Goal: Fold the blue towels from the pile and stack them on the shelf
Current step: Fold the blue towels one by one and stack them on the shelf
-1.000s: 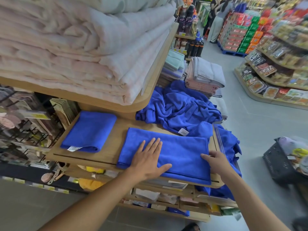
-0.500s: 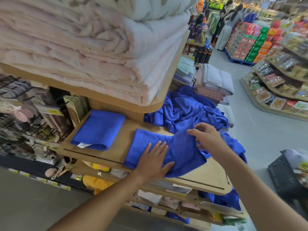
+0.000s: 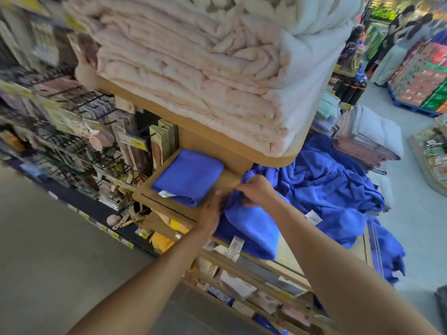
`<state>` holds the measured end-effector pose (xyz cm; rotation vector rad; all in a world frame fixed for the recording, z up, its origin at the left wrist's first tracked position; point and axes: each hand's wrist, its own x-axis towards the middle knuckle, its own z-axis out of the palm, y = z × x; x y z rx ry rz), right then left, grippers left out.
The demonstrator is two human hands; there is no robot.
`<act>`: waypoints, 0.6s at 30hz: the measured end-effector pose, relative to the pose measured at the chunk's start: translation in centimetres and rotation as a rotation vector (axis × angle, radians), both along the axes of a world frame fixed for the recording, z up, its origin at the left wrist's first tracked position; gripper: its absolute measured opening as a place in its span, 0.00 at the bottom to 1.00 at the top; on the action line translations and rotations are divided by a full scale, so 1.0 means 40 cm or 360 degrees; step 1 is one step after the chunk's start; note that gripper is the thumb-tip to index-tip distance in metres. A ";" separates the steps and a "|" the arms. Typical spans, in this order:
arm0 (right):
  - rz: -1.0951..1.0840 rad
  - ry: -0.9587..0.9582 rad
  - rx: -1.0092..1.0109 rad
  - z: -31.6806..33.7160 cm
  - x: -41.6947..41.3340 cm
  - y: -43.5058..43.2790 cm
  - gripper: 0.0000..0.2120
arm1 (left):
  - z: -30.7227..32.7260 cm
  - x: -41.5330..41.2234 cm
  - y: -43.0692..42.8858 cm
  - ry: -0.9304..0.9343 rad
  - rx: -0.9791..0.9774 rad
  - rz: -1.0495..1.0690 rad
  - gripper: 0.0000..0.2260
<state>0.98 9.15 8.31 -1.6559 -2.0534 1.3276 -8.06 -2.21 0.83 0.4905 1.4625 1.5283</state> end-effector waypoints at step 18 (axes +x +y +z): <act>-0.0650 0.0228 -0.0555 -0.105 0.321 -0.042 0.20 | -0.095 0.012 -0.017 0.2158 -0.0246 -0.0892 0.30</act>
